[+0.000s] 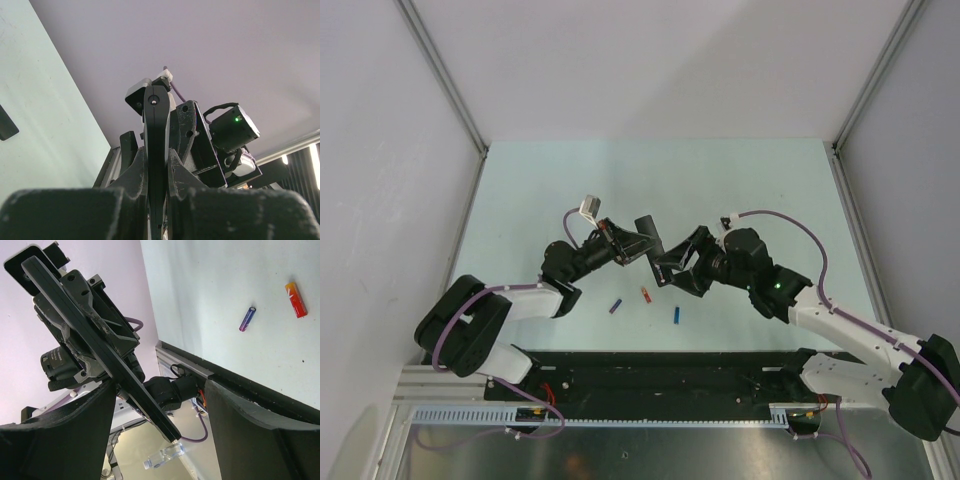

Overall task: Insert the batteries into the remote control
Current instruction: Load the battery into the remote control.

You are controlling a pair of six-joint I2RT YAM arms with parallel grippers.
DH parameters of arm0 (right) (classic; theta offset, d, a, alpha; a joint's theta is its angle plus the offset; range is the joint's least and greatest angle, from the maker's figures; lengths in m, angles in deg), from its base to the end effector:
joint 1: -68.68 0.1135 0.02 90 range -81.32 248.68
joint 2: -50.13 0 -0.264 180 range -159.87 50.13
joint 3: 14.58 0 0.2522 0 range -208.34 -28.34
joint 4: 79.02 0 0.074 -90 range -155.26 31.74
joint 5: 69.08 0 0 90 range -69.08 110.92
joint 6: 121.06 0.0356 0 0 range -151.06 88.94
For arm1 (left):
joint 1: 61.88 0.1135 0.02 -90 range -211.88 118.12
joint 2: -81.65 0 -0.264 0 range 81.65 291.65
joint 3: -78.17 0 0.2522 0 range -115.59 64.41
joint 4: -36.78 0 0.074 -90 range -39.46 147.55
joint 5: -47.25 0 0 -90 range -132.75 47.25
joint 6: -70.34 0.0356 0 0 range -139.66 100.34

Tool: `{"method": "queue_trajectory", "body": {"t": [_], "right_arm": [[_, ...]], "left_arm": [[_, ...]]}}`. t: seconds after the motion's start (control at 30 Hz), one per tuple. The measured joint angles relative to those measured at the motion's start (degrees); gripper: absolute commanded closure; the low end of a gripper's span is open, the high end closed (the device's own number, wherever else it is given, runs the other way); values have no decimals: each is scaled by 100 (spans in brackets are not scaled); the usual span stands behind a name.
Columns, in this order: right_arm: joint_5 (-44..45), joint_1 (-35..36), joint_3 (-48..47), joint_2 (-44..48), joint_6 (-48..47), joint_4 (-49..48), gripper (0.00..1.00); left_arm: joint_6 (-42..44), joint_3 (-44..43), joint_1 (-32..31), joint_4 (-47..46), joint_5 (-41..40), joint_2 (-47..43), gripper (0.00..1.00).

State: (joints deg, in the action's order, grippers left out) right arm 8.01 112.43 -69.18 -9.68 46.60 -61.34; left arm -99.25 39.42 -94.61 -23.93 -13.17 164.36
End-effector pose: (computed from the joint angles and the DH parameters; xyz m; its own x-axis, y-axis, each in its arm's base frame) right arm 0.1668 0.1707 0.2765 -0.8638 0.4913 -0.1120 0.0987 0.3828 0.9185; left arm 0.2164 -0.1600 0.2305 -0.8098 -0.4963 -0.3129 0.3953 -0.0672 -0.9161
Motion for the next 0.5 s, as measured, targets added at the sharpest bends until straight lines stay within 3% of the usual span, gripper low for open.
{"method": "queue_trajectory", "body": {"t": [0.5], "right_arm": [[2,85,68,-66,37,-256,32]], "left_arm": [[0,0,0,22,0,0,100]]}}
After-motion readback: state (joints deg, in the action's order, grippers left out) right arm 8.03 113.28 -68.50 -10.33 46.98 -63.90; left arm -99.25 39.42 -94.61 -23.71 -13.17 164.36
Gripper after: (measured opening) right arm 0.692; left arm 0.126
